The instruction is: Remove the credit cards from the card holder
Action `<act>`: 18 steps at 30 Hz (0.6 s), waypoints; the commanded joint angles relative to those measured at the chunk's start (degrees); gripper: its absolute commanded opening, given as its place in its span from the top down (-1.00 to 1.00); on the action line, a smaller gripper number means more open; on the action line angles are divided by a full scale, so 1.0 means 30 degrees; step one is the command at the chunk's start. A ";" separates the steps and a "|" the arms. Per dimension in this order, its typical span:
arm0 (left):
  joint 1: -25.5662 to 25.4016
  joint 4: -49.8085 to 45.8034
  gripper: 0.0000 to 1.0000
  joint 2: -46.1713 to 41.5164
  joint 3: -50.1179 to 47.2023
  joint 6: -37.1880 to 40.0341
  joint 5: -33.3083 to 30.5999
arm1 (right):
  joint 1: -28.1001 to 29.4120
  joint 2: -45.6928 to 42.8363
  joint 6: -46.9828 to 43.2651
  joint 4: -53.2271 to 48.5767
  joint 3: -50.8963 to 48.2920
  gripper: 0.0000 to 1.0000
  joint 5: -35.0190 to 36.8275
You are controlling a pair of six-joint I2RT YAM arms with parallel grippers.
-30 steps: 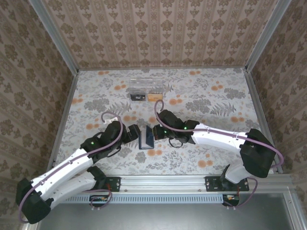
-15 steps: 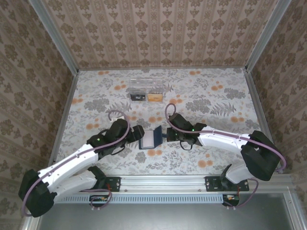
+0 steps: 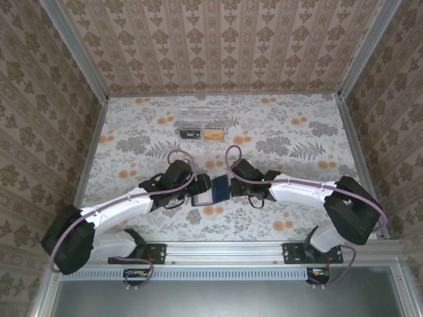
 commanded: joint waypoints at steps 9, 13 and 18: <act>-0.0128 0.1448 -0.62 0.1670 0.0244 -0.0006 0.0907 | -0.0039 -0.0513 -0.0404 -0.0334 -0.0541 0.63 0.0284; -0.0197 0.1456 -0.62 0.2099 0.0368 0.0014 0.0904 | -0.0044 -0.1190 -0.0432 0.0110 -0.0766 0.36 -0.0063; -0.0283 0.1442 -0.61 0.2424 0.0507 0.0063 0.0904 | -0.0025 -0.1447 -0.0189 0.0769 -0.0919 0.23 -0.1019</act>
